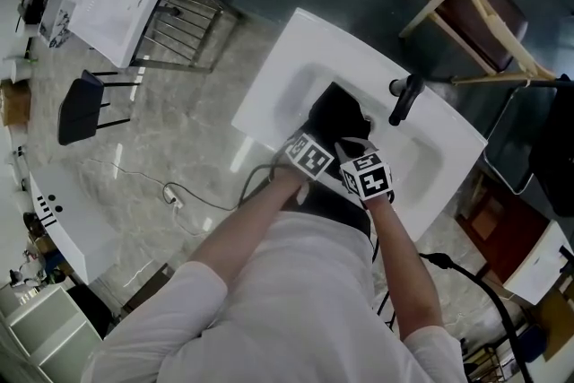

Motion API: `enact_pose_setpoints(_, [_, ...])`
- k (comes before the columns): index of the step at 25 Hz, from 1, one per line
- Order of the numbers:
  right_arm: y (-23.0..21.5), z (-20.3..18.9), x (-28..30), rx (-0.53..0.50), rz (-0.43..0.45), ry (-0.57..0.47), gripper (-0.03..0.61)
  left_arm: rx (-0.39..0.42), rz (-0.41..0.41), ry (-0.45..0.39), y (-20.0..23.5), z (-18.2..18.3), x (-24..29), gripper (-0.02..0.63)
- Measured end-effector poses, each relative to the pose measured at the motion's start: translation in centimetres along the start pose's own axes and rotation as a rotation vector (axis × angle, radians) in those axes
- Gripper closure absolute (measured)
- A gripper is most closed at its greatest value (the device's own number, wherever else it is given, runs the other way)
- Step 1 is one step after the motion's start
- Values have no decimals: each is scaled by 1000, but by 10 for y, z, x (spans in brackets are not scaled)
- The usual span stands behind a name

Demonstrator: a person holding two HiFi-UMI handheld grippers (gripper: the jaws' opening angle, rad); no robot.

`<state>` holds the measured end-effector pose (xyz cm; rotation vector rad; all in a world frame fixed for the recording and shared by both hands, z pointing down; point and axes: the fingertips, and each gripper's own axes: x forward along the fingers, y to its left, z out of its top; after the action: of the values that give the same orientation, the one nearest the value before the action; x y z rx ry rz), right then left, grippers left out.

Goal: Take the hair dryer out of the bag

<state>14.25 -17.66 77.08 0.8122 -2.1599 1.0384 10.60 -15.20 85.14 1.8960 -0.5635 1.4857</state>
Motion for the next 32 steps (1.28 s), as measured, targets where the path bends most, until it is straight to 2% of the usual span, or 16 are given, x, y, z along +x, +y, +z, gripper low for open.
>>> enact_pose_setpoints(7, [-12, 5, -11, 35, -42, -54, 534, -18, -56, -93, -15, -8, -34, 374])
enact_pose_setpoints(13, [-19, 10, -16, 36, -87, -75, 550, 9, -87, -155, -25, -11, -68, 376])
enact_pose_setpoints(22, [-14, 22, -23, -61, -153, -93, 561, -24, -182, -245, -31, -31, -116, 376])
enact_pose_setpoints(25, [-15, 26, -27, -77, -200, -92, 564, -15, -212, -269, -31, -42, -129, 376])
enact_pose_setpoints(32, [-3, 25, -37, -104, -267, -63, 565, -59, -302, -371, -32, -63, -159, 377])
